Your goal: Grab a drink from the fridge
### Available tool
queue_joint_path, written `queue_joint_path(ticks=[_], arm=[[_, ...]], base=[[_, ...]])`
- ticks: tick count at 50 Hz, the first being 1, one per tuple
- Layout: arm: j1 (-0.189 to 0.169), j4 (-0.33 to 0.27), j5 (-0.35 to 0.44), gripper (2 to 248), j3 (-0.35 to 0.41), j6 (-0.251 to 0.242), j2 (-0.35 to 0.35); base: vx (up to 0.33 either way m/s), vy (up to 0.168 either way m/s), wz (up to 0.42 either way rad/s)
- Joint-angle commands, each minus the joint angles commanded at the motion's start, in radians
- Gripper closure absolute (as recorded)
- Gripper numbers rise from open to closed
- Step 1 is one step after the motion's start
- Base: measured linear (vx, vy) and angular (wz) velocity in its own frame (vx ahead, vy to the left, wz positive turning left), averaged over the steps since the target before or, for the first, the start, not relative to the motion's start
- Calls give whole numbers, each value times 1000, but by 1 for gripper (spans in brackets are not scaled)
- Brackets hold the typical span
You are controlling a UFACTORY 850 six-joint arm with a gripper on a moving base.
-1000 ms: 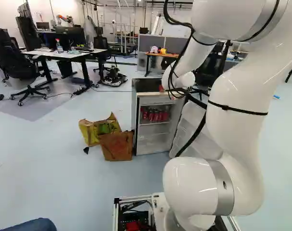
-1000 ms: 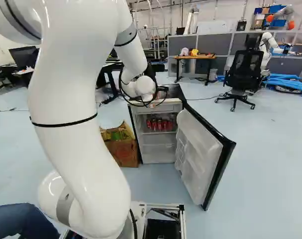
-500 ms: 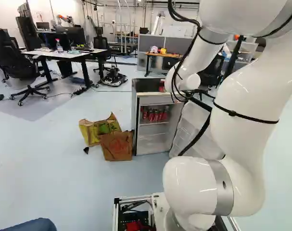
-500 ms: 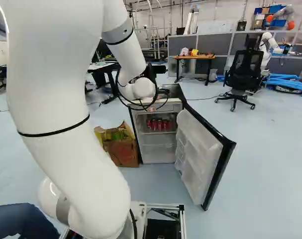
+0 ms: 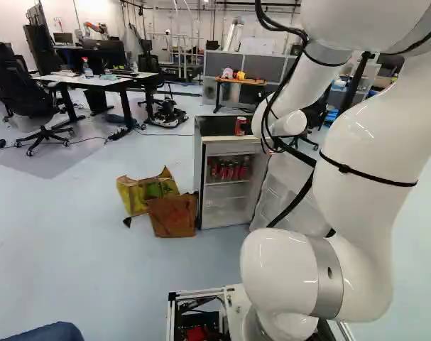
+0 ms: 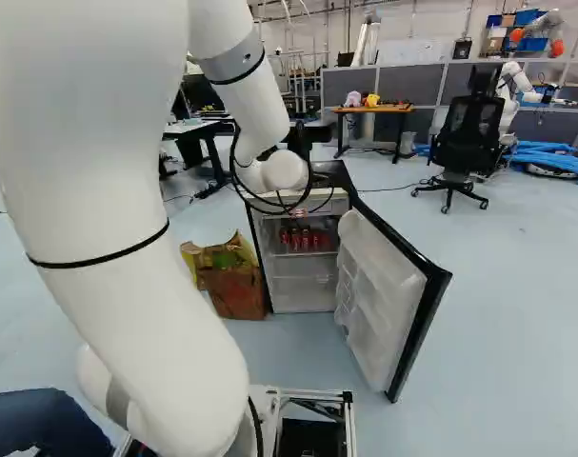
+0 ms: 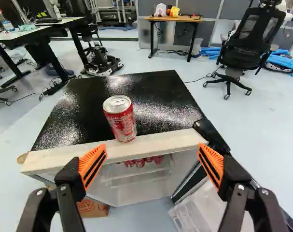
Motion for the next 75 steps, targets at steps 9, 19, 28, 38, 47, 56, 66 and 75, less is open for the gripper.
queue_joint_path(ticks=[9,19,28,38,47,56,66,75], arm=[[-28,0,0,3,-4,0,10],[-58,0,0,3,-10,0,24],[-85,0,-7,3,-18,0,17],[-115,0,-23,3,-28,0,8],[-141,6,-39,3,-38,0,-2],[-167,14,-61,3,-50,0,-12],[-196,24,-95,3,-65,0,-26],[-222,25,-128,3,-80,0,-39]], base=[[0,0,0],[0,0,0],[0,0,0],[0,0,0],[0,0,0],[0,0,0],[0,0,0],[0,0,0]])
